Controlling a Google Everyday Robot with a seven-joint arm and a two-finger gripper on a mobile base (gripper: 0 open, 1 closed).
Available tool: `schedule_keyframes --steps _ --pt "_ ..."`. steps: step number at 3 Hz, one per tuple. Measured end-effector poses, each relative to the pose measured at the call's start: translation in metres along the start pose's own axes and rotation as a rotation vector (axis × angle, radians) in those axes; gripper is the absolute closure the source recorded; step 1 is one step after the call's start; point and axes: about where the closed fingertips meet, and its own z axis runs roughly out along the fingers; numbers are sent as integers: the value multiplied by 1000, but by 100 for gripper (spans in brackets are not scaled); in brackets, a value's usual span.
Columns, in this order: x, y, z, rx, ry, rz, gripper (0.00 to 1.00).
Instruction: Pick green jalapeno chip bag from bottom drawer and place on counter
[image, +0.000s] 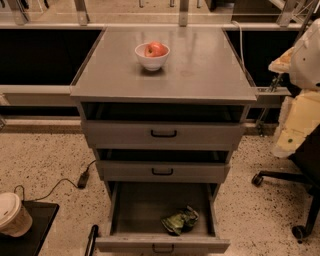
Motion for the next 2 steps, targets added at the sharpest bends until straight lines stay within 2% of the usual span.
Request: schedule_keyframes --steps 1,2 --pt "0 0 0 0 0 0 0" --pt "10 9 11 -6 -21 18 0"
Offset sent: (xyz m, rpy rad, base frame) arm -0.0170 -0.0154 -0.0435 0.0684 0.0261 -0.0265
